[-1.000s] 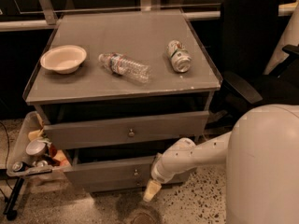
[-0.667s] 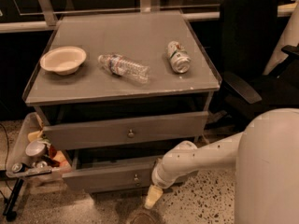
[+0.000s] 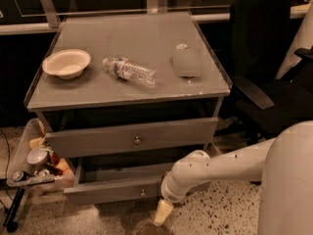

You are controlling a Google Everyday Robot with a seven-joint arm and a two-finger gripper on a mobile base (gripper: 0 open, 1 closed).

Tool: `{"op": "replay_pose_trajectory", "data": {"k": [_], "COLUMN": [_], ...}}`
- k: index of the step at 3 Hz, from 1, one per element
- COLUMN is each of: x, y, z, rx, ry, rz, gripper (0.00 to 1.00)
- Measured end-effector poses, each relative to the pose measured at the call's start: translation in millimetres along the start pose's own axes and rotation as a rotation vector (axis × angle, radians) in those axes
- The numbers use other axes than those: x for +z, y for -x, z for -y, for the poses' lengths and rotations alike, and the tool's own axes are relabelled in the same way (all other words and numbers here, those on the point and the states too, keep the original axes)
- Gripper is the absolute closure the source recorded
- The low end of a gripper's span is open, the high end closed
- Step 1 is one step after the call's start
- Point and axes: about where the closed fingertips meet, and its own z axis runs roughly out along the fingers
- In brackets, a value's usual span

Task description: Open middle drawer

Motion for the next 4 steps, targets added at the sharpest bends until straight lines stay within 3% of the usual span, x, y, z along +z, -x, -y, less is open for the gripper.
{"op": "replay_pose_trajectory", "data": {"k": [1,2,3,4], "x": [-25.1,-56.8,-77.4,-73.2], "y": [-13.9,-44.2,-59.4,-49.1], "z": [-40.6,-86.8,-109.5,-96.9], "rx": [-0.012,-0.043,-0.058,-0.073], "ry": [0.076,0.185,0.236,0.210], "rz": [-0.018,-0.071,-0.106,-0.094], "gripper": [0.00,0.00,0.00,0.00]}}
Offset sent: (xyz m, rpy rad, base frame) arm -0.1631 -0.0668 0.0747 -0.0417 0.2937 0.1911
